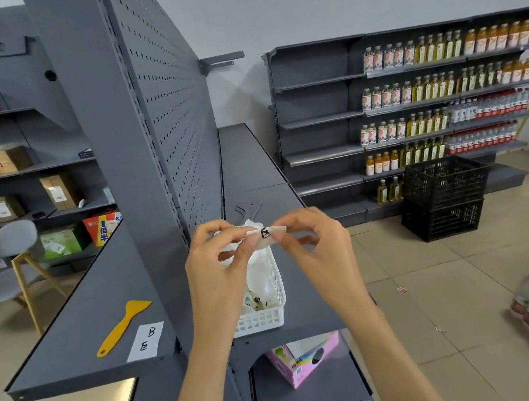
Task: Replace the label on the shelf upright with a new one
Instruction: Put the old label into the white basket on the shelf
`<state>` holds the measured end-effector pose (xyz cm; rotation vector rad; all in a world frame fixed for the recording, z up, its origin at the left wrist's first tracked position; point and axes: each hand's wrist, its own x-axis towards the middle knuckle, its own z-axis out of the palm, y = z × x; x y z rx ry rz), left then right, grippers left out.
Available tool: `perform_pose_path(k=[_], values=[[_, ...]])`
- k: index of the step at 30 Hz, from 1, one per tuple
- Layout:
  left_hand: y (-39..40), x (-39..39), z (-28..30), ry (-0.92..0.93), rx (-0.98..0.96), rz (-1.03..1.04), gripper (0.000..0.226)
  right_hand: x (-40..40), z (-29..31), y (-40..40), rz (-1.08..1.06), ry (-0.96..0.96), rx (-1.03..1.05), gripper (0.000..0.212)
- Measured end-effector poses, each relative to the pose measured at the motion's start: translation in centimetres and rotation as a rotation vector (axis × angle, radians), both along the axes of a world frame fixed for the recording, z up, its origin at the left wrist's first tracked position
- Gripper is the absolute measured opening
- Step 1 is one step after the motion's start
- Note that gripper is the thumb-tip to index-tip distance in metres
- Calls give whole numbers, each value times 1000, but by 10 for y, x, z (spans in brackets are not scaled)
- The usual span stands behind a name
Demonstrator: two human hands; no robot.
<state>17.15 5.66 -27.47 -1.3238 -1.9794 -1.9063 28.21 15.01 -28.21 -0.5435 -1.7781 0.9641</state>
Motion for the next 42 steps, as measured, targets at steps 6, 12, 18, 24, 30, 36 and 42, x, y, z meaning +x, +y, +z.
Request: perform_pose_path(k=[6,12,18,24,30,36,42], values=[[8,11,-6,-91,9,-5,15,-12,-7,-10,-99,85,-1,15],[15,7,-9,-148,93,32,6,-17,-14,-14,-17,60,-17,24],[12,5,-19,-89,-9,-5,16,-18,-14,-9,-51,-15,-70,24],[10,11,-20,-162,-63,-37,21,-21,-16,-18,-44,8,-26,36],[10,0,-26,-382,5,-115,9,-24,-23,-20,-54,50,25,35],[11,-6,-28,-461,51,-144,23,-16,-25,-7,110,42,-63,33],[18,-10,-32,-274,38,-49,9,-15,-31,14,233,76,-181,27]])
